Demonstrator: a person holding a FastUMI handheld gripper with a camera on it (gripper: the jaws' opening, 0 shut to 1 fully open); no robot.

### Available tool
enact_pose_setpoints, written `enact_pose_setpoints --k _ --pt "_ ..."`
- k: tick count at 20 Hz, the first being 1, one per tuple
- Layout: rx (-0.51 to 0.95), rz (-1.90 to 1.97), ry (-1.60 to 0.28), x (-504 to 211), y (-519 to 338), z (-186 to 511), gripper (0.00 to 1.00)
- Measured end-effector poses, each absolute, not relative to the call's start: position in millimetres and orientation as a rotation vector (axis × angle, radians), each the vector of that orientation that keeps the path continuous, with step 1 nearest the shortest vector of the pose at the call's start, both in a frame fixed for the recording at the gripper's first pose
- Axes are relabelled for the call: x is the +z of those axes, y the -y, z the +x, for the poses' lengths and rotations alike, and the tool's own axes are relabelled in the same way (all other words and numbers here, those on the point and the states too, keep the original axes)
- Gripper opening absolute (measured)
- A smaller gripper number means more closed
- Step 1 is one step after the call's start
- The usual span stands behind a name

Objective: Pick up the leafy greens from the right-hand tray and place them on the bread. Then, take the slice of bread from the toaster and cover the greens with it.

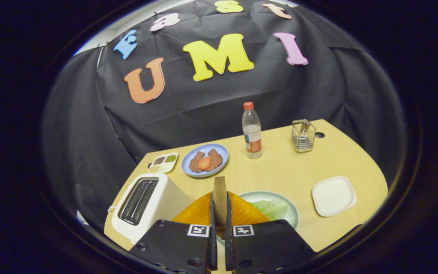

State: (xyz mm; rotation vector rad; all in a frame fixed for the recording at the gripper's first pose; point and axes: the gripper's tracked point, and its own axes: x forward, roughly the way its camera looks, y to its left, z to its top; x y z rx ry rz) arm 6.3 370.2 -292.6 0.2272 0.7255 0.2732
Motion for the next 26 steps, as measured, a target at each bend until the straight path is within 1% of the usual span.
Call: enact_pose_setpoints --k 4,7,10,11,12,14,15,18,21,24,26 --pt "0.282 0.223 -0.744 -319.8 -371.4 4.8 0.08" --pt "0.247 0.162 -0.753 -335.1 -355.5 7.4 0.08" --pt "0.229 0.124 -0.763 -343.4 -339.9 11.7 0.12" --pt "0.213 0.112 -0.772 -347.2 -331.3 11.4 0.17" --pt "0.194 0.103 -0.773 -350.3 -322.0 13.4 0.17" --pt "0.17 0.095 -0.779 -355.8 -308.8 15.1 0.29" --pt "0.164 0.092 -0.781 -355.6 -303.6 14.7 0.29" --pt "0.135 0.061 -0.756 -351.9 -283.2 23.6 0.45" --pt "0.129 0.046 -0.706 -330.6 -265.4 30.8 0.68" --pt "0.129 0.03 -0.61 -288.6 -246.1 40.4 0.89" --pt "0.132 0.016 -0.544 -257.1 -230.9 47.6 0.94"
